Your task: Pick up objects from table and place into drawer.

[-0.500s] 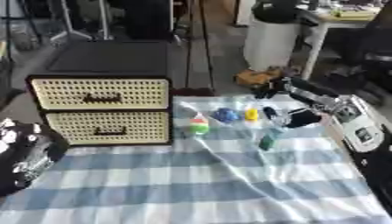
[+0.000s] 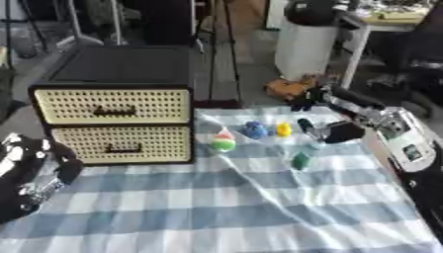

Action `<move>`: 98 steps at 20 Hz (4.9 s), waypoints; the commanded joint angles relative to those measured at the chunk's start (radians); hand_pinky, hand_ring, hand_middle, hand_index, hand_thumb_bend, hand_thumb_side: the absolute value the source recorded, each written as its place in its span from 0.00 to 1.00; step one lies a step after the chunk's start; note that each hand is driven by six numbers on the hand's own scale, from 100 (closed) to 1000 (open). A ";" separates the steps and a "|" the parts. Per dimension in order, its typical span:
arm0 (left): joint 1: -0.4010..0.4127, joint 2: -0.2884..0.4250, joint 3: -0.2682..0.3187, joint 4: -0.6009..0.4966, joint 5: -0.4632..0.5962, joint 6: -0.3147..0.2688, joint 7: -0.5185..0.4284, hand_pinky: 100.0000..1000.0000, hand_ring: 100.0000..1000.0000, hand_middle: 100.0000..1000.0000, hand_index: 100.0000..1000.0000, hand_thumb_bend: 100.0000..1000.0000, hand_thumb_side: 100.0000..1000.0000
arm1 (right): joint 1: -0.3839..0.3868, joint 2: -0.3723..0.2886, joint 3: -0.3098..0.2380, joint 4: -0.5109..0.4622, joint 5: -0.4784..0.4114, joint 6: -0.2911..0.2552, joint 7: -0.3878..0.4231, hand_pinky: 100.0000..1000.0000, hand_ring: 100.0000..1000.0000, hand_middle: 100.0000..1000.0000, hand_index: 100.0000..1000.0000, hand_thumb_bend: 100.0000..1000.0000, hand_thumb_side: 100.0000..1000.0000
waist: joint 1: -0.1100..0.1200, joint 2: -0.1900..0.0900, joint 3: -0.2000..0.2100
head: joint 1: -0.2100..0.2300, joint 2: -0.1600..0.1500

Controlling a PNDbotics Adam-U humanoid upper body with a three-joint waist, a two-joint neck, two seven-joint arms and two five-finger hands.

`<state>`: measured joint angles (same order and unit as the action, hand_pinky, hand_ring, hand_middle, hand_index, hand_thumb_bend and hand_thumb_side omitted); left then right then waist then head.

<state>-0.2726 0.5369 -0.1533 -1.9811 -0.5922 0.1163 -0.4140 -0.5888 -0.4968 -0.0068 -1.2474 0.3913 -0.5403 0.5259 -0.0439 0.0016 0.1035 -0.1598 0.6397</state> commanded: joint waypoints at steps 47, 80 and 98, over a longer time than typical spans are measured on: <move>-0.541 -0.080 -0.097 0.685 -0.317 0.074 0.015 0.04 0.00 0.00 0.71 0.45 1.00 | -0.025 0.019 0.011 -0.065 -0.077 -0.003 0.035 0.68 0.71 0.63 0.81 0.00 0.33 | 0.000 -0.003 -0.066 | 0.047 0.010; -0.543 -0.105 -0.097 0.756 -0.444 0.093 0.012 0.07 0.00 0.00 0.77 0.48 1.00 | -0.046 0.029 0.013 -0.072 -0.081 -0.001 0.053 0.68 0.70 0.63 0.81 0.00 0.36 | 0.013 0.037 -0.106 | 0.046 -0.009; -0.492 -0.062 -0.094 0.706 -0.543 0.079 -0.111 0.09 0.00 0.00 0.45 0.50 1.00 | -0.036 0.028 0.009 -0.067 -0.076 0.001 0.053 0.68 0.71 0.63 0.81 0.00 0.36 | 0.014 0.028 -0.087 | 0.038 -0.003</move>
<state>-0.7641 0.4347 -0.2500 -1.2635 -1.1363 0.1954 -0.5120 -0.6118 -0.4503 0.0120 -1.2974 0.3178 -0.5358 0.5727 -0.0291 0.0422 0.0136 -0.1196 0.6391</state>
